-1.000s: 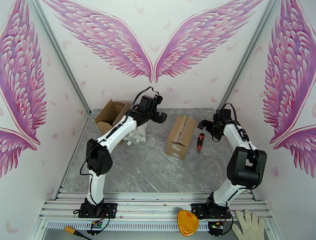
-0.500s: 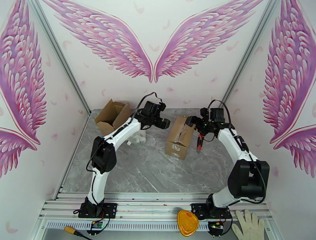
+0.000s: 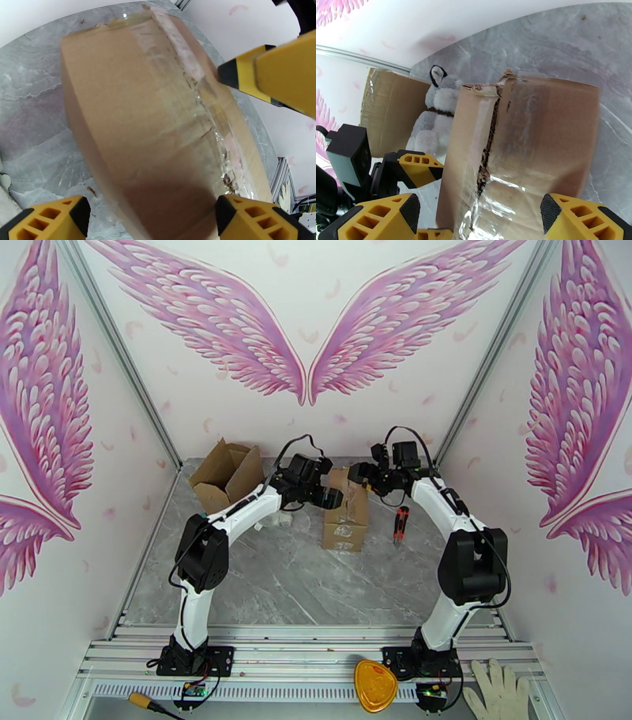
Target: Unpack the express box
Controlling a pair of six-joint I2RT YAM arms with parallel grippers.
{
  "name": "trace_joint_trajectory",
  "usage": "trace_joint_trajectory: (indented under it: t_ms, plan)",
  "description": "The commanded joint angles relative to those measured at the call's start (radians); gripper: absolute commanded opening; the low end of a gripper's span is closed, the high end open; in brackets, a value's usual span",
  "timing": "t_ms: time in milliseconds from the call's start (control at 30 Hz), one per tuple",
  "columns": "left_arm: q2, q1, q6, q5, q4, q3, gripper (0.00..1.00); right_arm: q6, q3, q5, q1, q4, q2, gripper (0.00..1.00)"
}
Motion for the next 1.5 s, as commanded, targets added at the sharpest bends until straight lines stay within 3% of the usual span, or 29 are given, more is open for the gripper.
trace_joint_trajectory:
  t_ms: [0,200,433,1133,1467]
  plan:
    - [-0.05,0.0,-0.021,-0.028,-0.008,-0.005,0.89,-0.051,0.047,0.145,0.034,-0.108,-0.001,0.84]
    - [-0.002,0.028,-0.053,-0.075,-0.056,0.025,0.87,-0.033,0.06,0.486,0.112,-0.218,-0.063,0.82]
    - [0.038,0.026,-0.048,-0.065,-0.063,0.029,0.86,-0.016,0.147,0.677,0.202,-0.364,-0.007,0.78]
    - [0.082,-0.022,-0.012,-0.189,-0.155,0.075,0.85,0.031,0.212,0.773,0.247,-0.455,0.17,0.8]
    - [0.095,-0.026,-0.017,-0.194,-0.174,0.091,0.85,0.042,0.184,0.814,0.25,-0.427,0.187,0.98]
